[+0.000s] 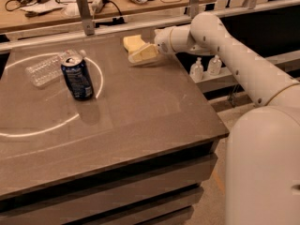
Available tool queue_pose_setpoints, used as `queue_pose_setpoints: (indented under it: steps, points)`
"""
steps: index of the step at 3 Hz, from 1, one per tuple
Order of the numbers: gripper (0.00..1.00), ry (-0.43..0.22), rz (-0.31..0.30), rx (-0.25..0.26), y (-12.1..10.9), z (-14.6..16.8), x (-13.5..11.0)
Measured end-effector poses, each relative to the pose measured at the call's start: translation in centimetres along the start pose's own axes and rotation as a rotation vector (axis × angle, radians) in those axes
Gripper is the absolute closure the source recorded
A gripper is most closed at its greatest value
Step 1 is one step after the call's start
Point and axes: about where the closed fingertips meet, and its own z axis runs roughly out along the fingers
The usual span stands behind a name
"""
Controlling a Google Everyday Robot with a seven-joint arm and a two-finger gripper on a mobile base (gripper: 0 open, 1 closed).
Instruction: Move sponge near pepsi can
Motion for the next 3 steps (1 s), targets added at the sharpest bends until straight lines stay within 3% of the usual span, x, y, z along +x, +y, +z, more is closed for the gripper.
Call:
queue_pose_setpoints:
  steps: [2,3]
  points:
    - [0.49,0.0,0.015,-0.048,1.1,2.15,-0.11]
    - [0.72,0.009,0.034,-0.044,1.55,2.15,0.33]
